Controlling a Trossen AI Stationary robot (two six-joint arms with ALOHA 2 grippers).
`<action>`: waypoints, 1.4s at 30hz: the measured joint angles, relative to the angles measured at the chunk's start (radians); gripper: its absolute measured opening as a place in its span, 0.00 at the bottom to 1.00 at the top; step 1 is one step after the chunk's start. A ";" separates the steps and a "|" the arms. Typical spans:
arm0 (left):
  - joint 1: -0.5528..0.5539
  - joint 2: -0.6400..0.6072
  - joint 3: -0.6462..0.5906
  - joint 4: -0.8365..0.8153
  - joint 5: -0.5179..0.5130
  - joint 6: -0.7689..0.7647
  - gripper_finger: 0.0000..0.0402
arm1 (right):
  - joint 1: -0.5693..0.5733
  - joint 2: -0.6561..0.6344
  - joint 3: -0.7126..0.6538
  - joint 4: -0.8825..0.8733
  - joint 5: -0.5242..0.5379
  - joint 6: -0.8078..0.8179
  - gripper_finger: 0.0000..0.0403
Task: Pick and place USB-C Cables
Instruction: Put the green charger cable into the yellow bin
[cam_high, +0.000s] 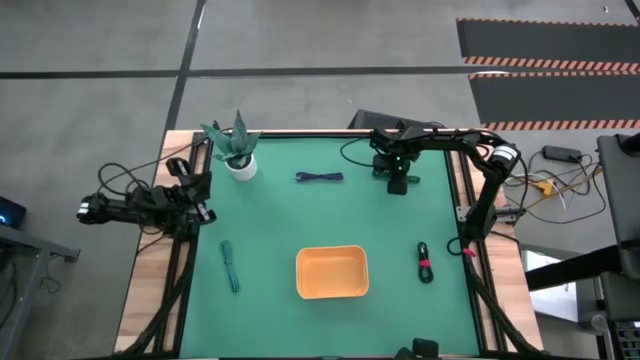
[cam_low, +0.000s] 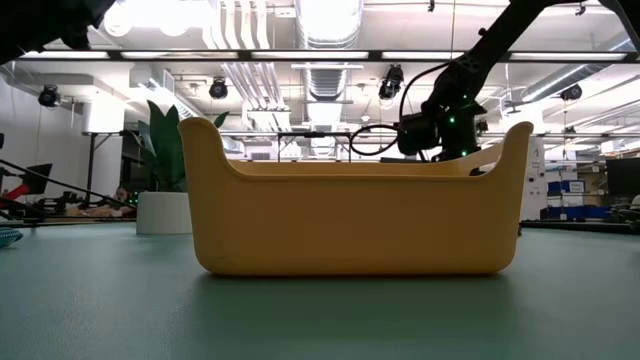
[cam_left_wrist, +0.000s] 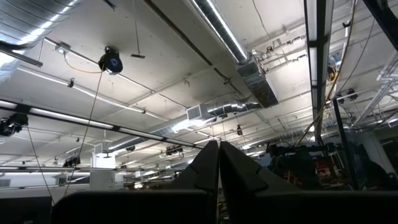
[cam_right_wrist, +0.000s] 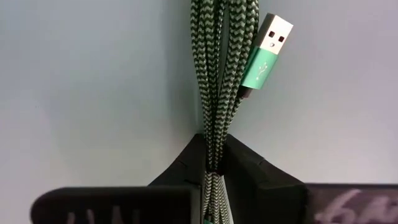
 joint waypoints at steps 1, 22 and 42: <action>0.000 0.000 0.000 -0.005 0.000 0.000 0.00 | 0.000 -0.001 0.000 0.002 -0.001 0.001 0.06; 0.000 0.000 0.000 -0.021 0.000 0.000 0.00 | 0.002 -0.182 -0.003 0.090 -0.178 0.113 0.07; 0.000 0.000 0.000 -0.030 0.000 -0.025 0.00 | 0.194 -0.508 -0.108 0.399 -0.239 0.322 0.07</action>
